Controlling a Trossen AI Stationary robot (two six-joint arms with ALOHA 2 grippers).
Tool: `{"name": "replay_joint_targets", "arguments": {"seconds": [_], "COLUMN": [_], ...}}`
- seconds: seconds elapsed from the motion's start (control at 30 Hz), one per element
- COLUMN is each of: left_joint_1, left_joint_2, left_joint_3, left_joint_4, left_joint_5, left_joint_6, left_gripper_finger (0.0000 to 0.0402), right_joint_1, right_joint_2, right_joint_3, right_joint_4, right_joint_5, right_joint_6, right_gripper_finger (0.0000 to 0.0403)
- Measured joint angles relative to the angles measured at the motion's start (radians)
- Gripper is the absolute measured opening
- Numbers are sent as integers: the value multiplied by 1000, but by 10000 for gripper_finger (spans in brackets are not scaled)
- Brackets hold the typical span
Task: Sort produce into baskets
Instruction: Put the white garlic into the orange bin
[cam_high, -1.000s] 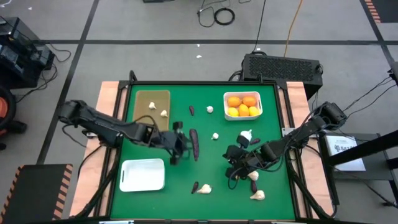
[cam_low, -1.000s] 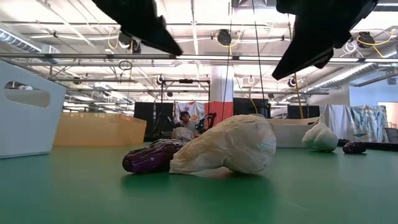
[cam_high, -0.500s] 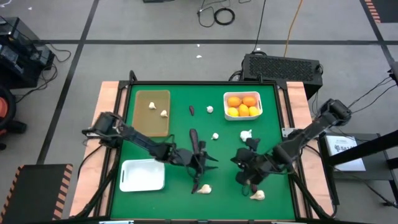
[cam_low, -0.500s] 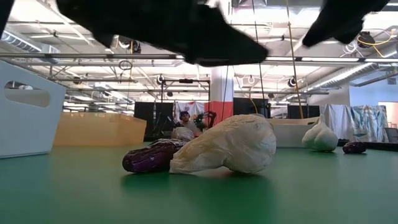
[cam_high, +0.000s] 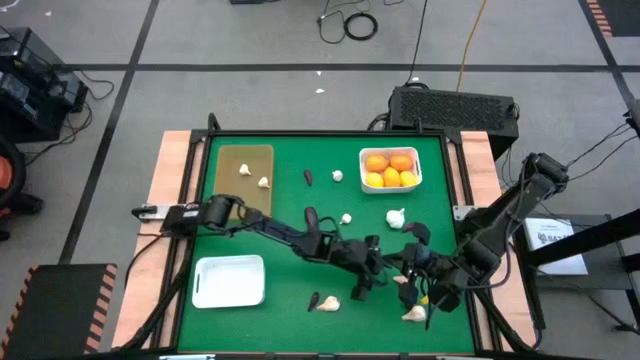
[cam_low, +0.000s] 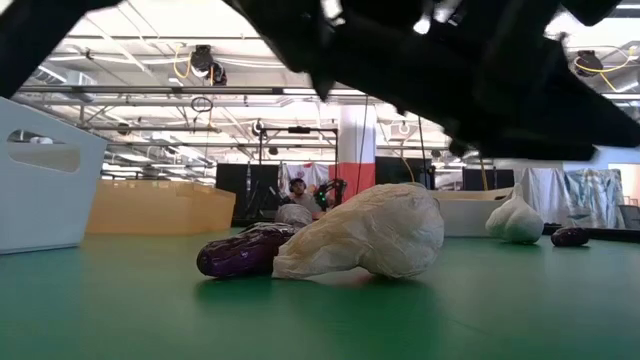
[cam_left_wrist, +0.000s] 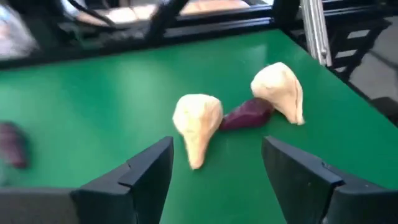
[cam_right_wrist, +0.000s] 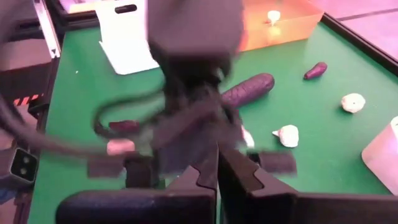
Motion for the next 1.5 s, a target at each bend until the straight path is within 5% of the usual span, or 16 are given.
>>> {"name": "replay_joint_targets", "arguments": {"seconds": [0.57,0.77,0.93,1.5], "left_joint_1": [16,17,21,26], "left_joint_2": [237,259,259,259], "left_joint_3": [190,199,200,199], "left_joint_4": [92,87,88,86], "left_joint_5": [20,11,11,32], "left_joint_6": [-5,-6,-5,-10], "left_gripper_finger": [254,254,248,73], "right_joint_1": [0,1,0,0], "right_joint_2": [0,-1,-2,-2], "right_joint_3": [-1,-1,-1,-1], "right_joint_4": [-19,-108,-139,-140], "right_joint_5": [62,-75,-60,-53], "right_joint_6": [-25,101,135,131], "right_gripper_finger": [0,0,0,0]}}
